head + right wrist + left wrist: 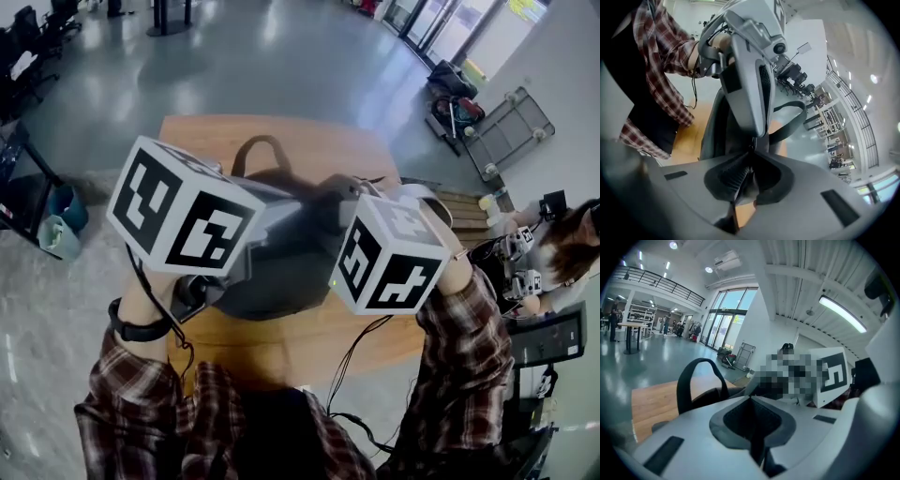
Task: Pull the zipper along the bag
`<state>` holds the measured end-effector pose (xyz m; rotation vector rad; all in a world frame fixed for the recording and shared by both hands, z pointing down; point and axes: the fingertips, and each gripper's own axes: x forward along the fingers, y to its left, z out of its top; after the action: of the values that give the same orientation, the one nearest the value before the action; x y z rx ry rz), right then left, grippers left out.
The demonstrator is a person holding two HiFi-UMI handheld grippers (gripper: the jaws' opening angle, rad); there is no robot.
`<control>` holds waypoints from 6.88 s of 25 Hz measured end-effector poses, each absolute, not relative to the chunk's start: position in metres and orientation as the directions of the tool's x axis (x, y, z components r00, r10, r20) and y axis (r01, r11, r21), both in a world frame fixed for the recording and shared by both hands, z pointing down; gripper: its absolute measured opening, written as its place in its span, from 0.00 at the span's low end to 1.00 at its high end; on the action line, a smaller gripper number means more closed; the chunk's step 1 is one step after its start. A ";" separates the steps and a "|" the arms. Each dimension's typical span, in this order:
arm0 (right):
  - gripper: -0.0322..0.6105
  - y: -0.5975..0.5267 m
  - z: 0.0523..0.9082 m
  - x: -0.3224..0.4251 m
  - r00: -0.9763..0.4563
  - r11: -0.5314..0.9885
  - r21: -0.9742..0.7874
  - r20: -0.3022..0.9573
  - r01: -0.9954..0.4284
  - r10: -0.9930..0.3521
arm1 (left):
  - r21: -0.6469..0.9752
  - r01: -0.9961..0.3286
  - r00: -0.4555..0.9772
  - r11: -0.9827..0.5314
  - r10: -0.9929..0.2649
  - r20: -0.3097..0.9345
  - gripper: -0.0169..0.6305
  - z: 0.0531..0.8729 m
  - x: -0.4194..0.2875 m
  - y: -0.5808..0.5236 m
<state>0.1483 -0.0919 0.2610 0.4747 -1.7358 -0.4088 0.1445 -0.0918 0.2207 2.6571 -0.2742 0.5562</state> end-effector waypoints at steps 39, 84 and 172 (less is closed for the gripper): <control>0.15 -0.095 0.280 0.233 -0.276 0.882 0.267 0.880 -0.387 -0.387 | 0.531 -0.263 0.956 -0.806 -0.141 0.258 0.11 0.295 0.029 -0.128; 0.08 -0.106 0.300 0.068 -0.180 0.939 0.335 0.931 0.076 -0.317 | 0.564 -0.237 0.909 -0.791 0.024 0.417 0.06 0.309 0.043 -0.110; 0.10 -0.082 0.318 0.084 -0.122 0.974 0.194 0.976 0.120 -0.180 | 0.608 -0.011 0.884 -0.794 0.277 0.377 0.08 0.354 0.080 -0.091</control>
<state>0.0843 -0.0822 0.3178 0.0455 -1.6740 -0.2561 0.0804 -0.0906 0.3541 2.4240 0.1909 0.6059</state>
